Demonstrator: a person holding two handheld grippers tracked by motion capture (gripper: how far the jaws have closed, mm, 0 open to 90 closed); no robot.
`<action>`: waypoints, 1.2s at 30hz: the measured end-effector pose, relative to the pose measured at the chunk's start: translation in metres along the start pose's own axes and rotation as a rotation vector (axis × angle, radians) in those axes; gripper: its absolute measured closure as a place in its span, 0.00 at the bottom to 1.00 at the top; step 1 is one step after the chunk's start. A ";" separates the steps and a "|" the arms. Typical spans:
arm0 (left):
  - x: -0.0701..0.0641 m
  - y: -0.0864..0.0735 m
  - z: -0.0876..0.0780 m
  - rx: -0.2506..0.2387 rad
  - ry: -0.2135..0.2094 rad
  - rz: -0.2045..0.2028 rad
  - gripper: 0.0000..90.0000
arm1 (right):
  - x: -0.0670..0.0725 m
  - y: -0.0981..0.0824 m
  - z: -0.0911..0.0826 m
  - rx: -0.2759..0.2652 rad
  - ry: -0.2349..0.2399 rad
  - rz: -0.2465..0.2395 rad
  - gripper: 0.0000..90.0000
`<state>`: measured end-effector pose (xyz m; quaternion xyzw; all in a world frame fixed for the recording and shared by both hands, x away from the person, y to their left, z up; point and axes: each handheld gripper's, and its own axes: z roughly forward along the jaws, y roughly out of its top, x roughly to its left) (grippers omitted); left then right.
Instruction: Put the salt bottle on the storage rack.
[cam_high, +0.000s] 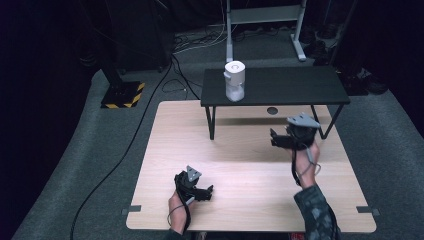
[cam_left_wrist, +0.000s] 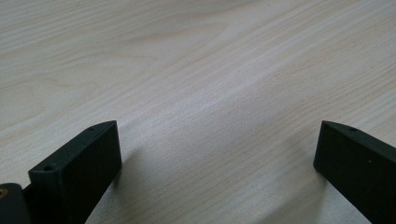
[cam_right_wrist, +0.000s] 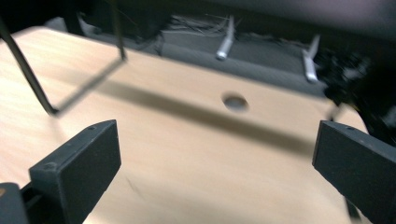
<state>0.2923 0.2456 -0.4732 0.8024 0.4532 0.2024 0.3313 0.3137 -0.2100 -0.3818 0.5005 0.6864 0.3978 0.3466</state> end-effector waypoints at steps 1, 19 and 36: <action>0.000 0.000 0.000 -0.001 0.001 0.000 0.00 | -0.002 -0.011 -0.006 0.010 -0.018 0.009 0.00; -0.004 0.000 0.001 -0.005 0.012 0.009 0.00 | -0.023 -0.136 -0.043 0.270 -0.141 0.150 0.00; -0.004 0.000 0.001 -0.006 0.012 0.004 0.00 | -0.037 -0.131 -0.037 0.316 -0.087 0.171 0.01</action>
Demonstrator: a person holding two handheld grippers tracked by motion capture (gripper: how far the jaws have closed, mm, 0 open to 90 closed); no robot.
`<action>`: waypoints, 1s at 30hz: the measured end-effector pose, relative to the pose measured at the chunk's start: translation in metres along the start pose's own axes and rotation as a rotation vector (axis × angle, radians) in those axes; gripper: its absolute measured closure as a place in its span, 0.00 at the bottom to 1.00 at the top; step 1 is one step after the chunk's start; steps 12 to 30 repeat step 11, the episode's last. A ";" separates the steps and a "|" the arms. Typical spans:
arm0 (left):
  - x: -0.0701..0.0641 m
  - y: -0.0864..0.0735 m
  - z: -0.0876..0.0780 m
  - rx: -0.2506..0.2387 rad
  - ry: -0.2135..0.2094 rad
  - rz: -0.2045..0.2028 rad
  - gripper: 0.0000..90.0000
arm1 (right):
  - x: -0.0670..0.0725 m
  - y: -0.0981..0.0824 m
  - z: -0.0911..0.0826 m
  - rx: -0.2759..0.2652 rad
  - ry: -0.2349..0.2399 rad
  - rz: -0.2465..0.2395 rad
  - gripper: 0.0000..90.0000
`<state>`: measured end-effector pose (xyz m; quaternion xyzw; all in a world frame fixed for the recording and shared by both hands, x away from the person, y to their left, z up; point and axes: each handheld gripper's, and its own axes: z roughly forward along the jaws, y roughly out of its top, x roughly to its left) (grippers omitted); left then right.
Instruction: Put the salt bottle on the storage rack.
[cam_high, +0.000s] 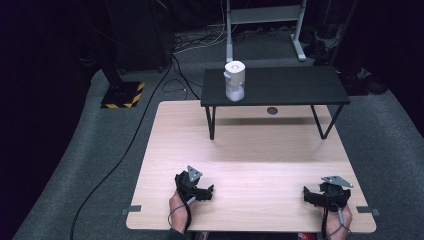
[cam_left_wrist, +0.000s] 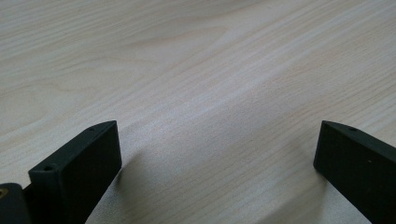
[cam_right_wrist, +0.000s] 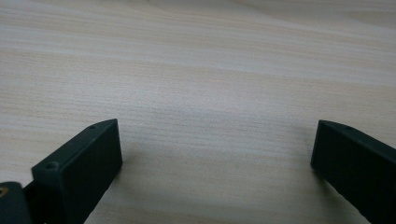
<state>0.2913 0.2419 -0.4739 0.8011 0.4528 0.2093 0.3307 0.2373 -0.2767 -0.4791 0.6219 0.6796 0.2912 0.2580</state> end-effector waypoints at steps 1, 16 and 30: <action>0.000 0.000 0.000 0.001 0.000 0.000 0.00 | 0.000 0.000 0.000 0.000 -0.001 -0.001 0.01; 0.001 0.001 0.001 0.002 -0.005 -0.007 0.00 | 0.006 -0.001 -0.001 -0.007 -0.023 -0.015 0.00; 0.001 0.001 0.001 0.002 -0.005 -0.007 0.00 | 0.006 -0.001 -0.001 -0.007 -0.023 -0.015 0.00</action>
